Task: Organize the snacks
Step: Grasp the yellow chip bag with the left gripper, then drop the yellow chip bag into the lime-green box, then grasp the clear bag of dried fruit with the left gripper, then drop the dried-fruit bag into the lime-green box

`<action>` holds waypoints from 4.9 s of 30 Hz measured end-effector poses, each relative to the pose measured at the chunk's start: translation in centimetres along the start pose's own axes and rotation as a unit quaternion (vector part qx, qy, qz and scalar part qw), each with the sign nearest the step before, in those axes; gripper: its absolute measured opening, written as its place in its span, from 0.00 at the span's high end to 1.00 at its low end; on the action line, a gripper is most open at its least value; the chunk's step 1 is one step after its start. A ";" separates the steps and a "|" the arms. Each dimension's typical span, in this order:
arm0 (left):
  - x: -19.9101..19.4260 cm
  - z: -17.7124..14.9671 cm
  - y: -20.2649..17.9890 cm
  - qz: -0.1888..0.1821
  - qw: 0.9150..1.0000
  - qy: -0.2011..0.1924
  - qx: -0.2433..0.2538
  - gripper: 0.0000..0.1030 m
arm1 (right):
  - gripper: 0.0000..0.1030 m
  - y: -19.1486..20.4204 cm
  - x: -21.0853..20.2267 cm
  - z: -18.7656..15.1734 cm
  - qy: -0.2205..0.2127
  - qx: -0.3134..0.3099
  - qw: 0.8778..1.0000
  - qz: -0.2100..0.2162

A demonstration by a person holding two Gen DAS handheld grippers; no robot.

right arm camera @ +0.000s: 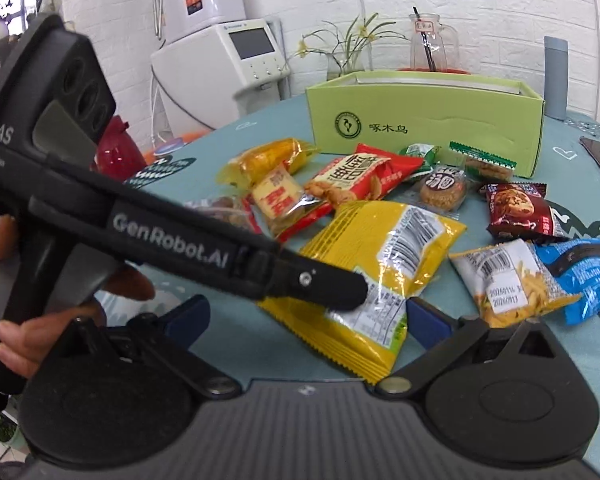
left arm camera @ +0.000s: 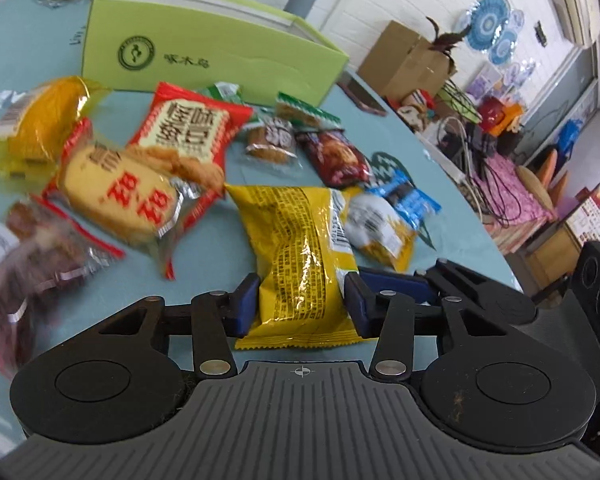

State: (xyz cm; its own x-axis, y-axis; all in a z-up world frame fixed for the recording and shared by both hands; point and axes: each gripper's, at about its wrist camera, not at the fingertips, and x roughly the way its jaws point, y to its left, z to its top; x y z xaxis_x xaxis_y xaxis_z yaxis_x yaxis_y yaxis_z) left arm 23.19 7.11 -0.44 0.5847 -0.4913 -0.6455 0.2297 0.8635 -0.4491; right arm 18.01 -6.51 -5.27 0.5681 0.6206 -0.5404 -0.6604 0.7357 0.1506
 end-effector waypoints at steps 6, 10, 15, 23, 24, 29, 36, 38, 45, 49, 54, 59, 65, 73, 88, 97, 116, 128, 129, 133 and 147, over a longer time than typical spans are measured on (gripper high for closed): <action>-1.1 -1.3 -0.2 -0.013 1.000 -0.001 -0.013 0.58 | 0.01 -0.2 -1.7 -1.1 -0.004 0.008 1.000 -0.017; -2.1 0.4 0.7 0.008 0.999 -0.038 -0.019 0.38 | 0.00 -0.9 -2.0 -1.1 -0.020 0.031 0.999 -0.020; 0.0 1.3 1.5 -0.018 1.000 0.001 -0.023 0.44 | 0.01 -1.3 -0.5 -1.6 -0.016 0.044 0.999 -0.025; -0.1 1.3 0.8 -0.041 0.999 -0.001 -0.026 0.85 | 0.24 -0.8 0.3 0.2 -0.025 -0.001 0.999 -0.031; -0.4 1.8 0.8 -0.044 0.999 -0.007 -0.028 0.85 | 0.24 -0.8 0.1 0.7 -0.031 -0.005 0.999 -0.032; -1.1 6.1 0.1 -0.055 0.998 -0.040 -0.016 0.85 | 0.22 -2.1 0.0 4.7 -0.063 -0.030 0.997 -0.039; 2.1 17.6 -0.6 -0.041 0.995 -0.086 0.027 0.84 | 0.23 -7.4 3.3 14.1 -0.093 -0.080 0.990 -0.068; 4.0 21.0 -0.2 -0.032 0.995 -0.089 0.031 0.84 | 0.23 -9.3 5.2 16.5 -0.087 -0.087 0.990 -0.075; 12.2 27.8 3.1 -0.002 0.998 -0.056 0.016 0.84 | 0.24 -15.4 12.2 20.2 -0.039 -0.076 0.993 -0.075; 14.9 28.8 5.0 0.026 0.999 -0.042 0.018 0.66 | 0.09 -16.8 13.8 19.6 -0.041 -0.077 0.993 -0.076; 10.9 27.4 4.7 0.033 0.996 -0.079 0.035 0.42 | 0.09 -16.2 9.7 18.4 -0.072 -0.073 0.991 -0.088; 4.5 23.2 3.0 0.038 0.992 -0.112 0.050 0.32 | 0.02 -13.0 3.9 15.0 -0.091 -0.067 0.991 -0.072; -2.3 15.6 3.3 0.072 0.987 -0.139 0.039 0.25 | 0.01 -7.0 0.0 9.2 -0.088 -0.045 0.995 -0.020; -8.1 5.2 8.3 0.125 0.978 -0.151 -0.078 0.26 | 0.02 0.3 3.4 5.4 -0.034 -0.024 0.998 0.051; -10.8 -0.1 14.0 0.086 0.974 -0.136 -0.157 0.32 | 0.02 8.5 7.7 4.8 0.059 -0.013 0.987 0.147; -9.6 -0.9 12.4 0.024 0.986 -0.098 -0.132 0.30 | 0.02 9.3 10.0 6.0 0.062 -0.054 0.989 0.124; -8.9 -1.7 11.7 0.098 0.985 -0.080 -0.114 0.66 | 0.03 10.9 9.4 5.1 0.036 -0.060 0.989 0.129; -9.7 5.8 8.9 0.067 0.985 -0.131 -0.091 0.75 | 0.03 8.0 6.5 10.7 -0.056 -0.086 0.991 0.090; -9.2 7.3 8.7 0.061 0.986 -0.131 -0.084 0.75 | 0.03 7.0 6.5 11.8 -0.063 -0.086 0.991 0.083; -6.3 14.1 7.5 0.044 0.990 -0.132 -0.035 0.75 | 0.03 2.8 7.4 16.5 -0.083 -0.087 0.992 0.046; 3.7 25.5 9.3 0.015 0.996 -0.092 -0.016 0.55 | 0.02 -10.0 11.5 22.1 -0.083 0.002 0.996 -0.033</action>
State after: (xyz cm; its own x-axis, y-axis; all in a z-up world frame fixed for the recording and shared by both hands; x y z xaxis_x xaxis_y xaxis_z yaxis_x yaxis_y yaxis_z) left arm 47.32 16.27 8.79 0.7241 -0.4340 -0.5360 0.1870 0.8716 -0.4531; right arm 41.96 -0.74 5.33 0.6841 0.6066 -0.4051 -0.6168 0.7775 0.1227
